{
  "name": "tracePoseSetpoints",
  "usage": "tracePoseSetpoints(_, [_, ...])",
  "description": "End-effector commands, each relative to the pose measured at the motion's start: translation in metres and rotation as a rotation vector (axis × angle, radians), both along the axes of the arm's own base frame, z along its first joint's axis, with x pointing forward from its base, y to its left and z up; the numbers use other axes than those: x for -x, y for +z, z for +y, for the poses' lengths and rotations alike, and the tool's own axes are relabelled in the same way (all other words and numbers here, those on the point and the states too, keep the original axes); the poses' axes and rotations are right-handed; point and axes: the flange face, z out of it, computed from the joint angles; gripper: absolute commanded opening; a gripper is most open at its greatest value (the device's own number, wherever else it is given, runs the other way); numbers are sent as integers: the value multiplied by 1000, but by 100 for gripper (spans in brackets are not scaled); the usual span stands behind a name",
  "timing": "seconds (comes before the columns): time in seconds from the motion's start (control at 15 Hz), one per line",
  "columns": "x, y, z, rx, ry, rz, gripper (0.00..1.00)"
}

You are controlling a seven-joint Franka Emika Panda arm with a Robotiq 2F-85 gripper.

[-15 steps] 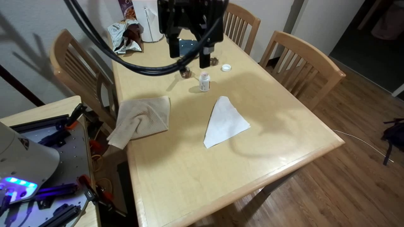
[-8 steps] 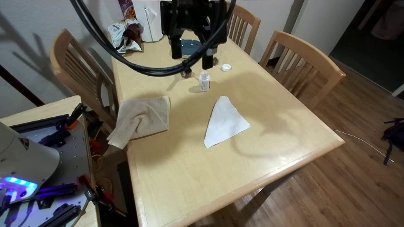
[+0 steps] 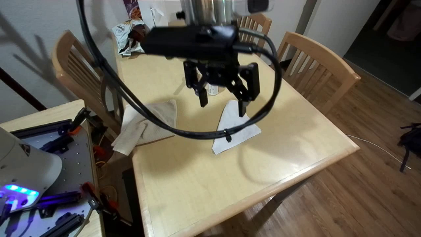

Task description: Unfold tissue square on the right side of the table

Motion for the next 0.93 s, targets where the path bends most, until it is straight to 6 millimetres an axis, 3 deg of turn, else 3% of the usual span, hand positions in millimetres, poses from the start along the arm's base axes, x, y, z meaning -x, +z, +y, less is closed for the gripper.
tracePoseSetpoints(0.0, [-10, -50, -21, -30, 187, -20, 100])
tracePoseSetpoints(0.2, [-18, -80, -15, -88, 306, 33, 100])
tracePoseSetpoints(0.27, [-10, -70, -16, -59, 237, 16, 100])
tracePoseSetpoints(0.4, [-11, -80, -13, -69, 244, 33, 100])
tracePoseSetpoints(0.53, [3, -90, -32, -87, 204, 40, 100])
tracePoseSetpoints(0.73, [-18, -103, -36, -89, 357, -90, 100])
tracePoseSetpoints(0.87, [-40, -110, -27, -88, 447, -150, 100])
